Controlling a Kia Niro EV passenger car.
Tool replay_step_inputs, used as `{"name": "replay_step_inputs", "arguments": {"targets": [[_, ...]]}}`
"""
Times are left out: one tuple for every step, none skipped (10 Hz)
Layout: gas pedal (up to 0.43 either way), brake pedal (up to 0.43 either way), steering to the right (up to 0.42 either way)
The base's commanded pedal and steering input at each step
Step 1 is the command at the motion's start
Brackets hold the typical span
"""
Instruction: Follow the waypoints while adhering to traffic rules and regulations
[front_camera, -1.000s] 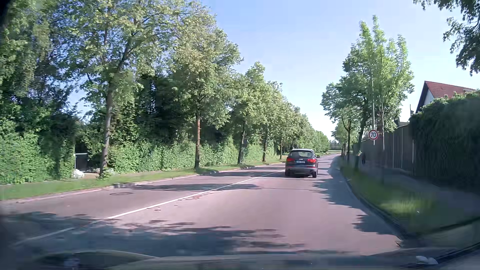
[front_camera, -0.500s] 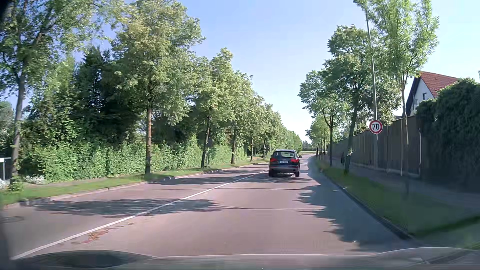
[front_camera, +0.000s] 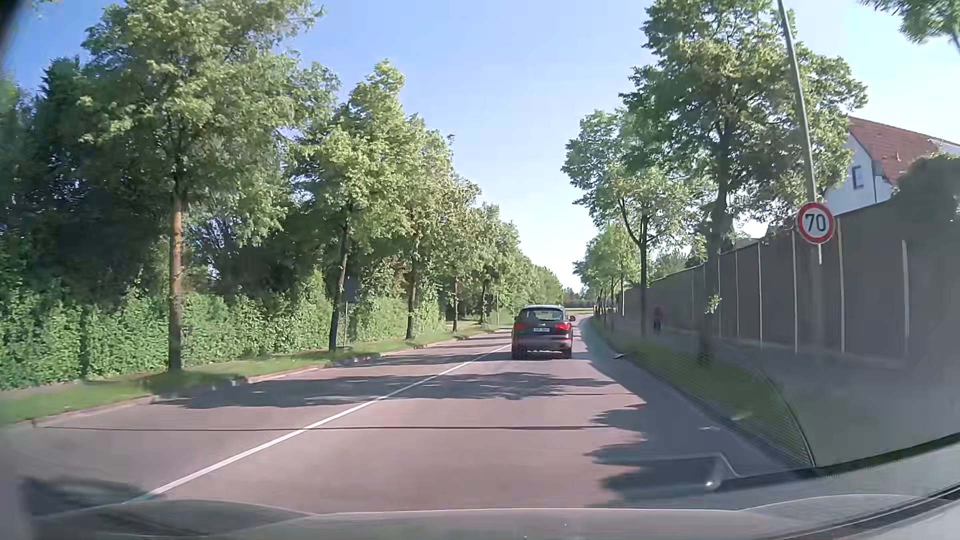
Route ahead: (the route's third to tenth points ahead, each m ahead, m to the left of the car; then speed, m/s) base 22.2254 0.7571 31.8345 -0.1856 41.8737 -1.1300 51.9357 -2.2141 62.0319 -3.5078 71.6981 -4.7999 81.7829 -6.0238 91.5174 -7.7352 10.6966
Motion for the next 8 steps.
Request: {"name": "replay_step_inputs", "arguments": {"targets": [[0.260, 0.012, 0.023], [0.280, 0.012, 0.023], [0.287, 0.012, 0.023], [0.287, 0.012, 0.022], [0.287, 0.012, 0.021], [0.287, 0.012, 0.021], [0.287, 0.012, 0.021], [0.287, 0.012, 0.021]]}}
